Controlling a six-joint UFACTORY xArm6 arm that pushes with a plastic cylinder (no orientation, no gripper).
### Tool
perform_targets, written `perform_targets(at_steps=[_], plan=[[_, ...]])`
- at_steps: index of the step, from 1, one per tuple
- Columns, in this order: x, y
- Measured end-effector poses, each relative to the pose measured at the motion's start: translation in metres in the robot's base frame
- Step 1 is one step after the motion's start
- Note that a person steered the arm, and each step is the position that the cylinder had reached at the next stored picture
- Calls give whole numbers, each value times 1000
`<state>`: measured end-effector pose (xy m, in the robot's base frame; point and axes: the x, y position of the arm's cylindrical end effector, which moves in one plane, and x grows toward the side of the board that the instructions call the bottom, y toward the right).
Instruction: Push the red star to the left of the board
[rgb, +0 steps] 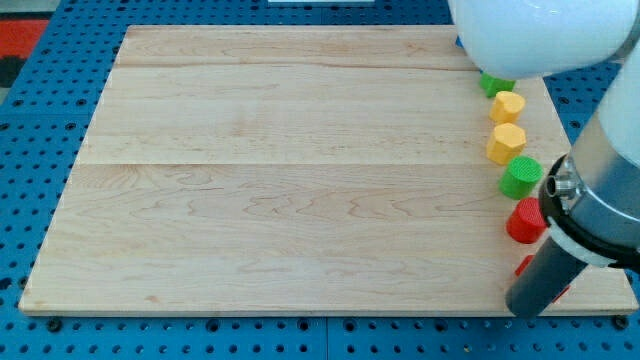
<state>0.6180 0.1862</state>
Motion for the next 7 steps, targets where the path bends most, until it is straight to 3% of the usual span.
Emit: perform_targets(at_steps=[4, 6, 7], plan=[[-8, 116], [-27, 115], [-42, 80]])
